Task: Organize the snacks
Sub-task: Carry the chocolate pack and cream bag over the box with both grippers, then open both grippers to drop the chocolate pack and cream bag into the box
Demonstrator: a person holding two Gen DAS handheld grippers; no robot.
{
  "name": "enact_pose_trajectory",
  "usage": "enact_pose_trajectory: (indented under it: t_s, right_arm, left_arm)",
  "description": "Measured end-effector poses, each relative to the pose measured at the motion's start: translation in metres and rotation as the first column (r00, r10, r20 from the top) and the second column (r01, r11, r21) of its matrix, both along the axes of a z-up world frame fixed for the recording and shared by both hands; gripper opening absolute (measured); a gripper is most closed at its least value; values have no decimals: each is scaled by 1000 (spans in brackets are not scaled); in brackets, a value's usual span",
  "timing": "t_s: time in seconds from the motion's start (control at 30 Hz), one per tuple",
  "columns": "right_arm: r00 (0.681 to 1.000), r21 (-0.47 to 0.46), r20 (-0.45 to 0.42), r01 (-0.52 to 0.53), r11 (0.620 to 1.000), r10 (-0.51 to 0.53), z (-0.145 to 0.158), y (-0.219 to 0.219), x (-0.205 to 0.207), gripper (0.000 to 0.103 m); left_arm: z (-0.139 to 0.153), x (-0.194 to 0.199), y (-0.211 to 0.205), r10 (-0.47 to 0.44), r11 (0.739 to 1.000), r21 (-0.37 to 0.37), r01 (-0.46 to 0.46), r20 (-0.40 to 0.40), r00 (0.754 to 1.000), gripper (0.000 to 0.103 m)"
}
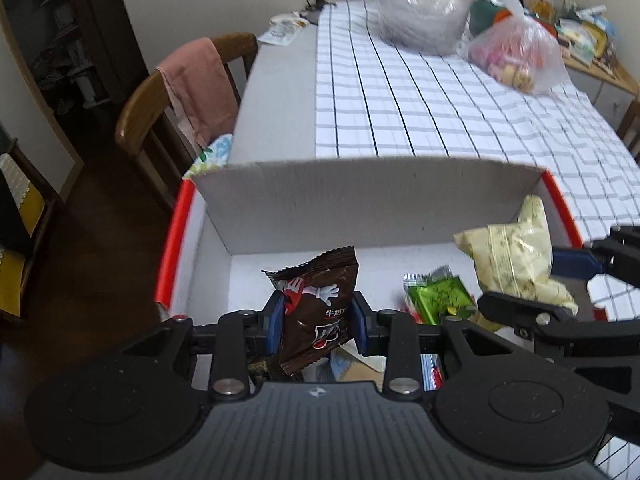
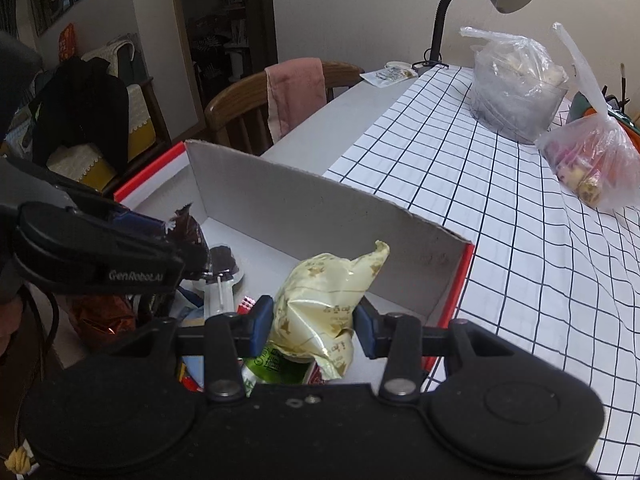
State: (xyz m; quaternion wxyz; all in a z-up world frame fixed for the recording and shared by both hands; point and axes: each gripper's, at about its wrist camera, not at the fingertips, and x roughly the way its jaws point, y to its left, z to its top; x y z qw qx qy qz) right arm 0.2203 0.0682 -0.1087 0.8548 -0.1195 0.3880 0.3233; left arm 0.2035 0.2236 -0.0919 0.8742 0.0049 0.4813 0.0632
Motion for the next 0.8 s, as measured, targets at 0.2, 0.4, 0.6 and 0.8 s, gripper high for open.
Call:
enact_pose_trajectory:
  t_s: [0.2, 0.4, 0.6, 0.8]
  right_arm:
    - [1000, -7, -7, 10, 1000, -10, -4, -1, 1, 43]
    - [1000, -5, -16, 21, 1000, -21, -3, -6, -1, 45]
    - [999, 22, -19, 29, 999, -28, 4, -14, -6, 51]
    - [1000, 54, -1, 21, 998, -21, 19, -24, -18, 64]
  left_arm:
    - [-16, 3, -9, -30, 999, 22, 31, -50, 998, 34]
    - [-19, 4, -10, -34, 999, 30, 35, -60, 998, 36]
    - [-9, -5, -13, -42, 999, 20, 43, -14, 999, 54]
    - [7, -19, -15, -47, 999, 15, 46, 47, 998, 65]
